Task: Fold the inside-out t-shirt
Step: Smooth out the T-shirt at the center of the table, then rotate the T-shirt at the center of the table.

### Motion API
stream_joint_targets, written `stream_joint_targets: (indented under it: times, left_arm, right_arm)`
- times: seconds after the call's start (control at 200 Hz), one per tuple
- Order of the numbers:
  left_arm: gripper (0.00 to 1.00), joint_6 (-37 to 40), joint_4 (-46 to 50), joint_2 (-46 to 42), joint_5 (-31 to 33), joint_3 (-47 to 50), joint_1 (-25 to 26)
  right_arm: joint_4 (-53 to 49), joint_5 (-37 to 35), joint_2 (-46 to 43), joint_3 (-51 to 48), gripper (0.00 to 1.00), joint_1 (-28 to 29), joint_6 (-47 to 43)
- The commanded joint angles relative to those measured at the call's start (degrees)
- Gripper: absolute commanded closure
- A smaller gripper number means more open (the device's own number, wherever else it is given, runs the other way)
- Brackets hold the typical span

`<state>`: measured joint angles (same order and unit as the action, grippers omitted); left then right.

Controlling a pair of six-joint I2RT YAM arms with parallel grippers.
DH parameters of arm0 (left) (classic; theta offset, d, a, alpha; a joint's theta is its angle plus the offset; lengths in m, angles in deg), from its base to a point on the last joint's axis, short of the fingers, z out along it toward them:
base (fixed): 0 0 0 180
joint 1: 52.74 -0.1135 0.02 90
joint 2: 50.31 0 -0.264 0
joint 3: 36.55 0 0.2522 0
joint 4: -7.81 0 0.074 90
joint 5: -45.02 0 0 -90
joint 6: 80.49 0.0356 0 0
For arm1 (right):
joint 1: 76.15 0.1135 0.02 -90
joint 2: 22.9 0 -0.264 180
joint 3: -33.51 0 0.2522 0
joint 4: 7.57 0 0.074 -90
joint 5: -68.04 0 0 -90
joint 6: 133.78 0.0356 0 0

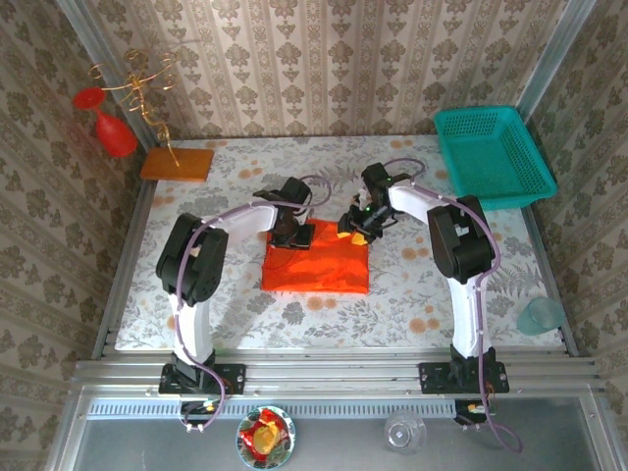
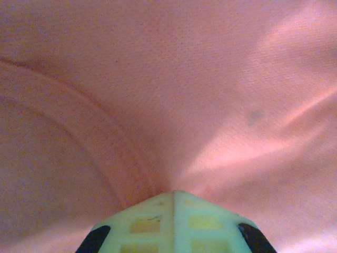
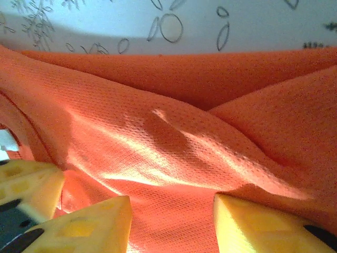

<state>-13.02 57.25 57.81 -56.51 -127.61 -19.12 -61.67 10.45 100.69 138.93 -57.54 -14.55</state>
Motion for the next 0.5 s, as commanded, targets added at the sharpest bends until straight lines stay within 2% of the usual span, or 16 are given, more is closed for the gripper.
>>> stream_joint_targets:
  times: [0.0, 0.19, 0.365, 0.495]
  left_arm:
    - [0.95, -2.0, 1.3, -6.3, -2.4, 1.3, 0.2]
    - [0.95, -6.4, -2.1, -10.9, -5.1, 10.8, 1.7]
    - [0.97, -9.7, -7.5, -12.1, -6.5, 19.7, 1.8]
    - [0.98, -9.7, -8.0, -11.6, -5.0, 22.2, 0.8]
  right_arm:
    - [-2.4, 1.8, 1.6, 5.2, 0.55, -0.4, -3.1]
    - [-2.8, 2.8, 6.4, 10.8, 0.56, -0.4, -2.8]
    - [-6.8, -1.8, 10.4, 14.6, 0.58, -1.0, -4.0]
    - [-7.9, -4.7, 9.7, 12.3, 0.59, -1.8, -4.7]
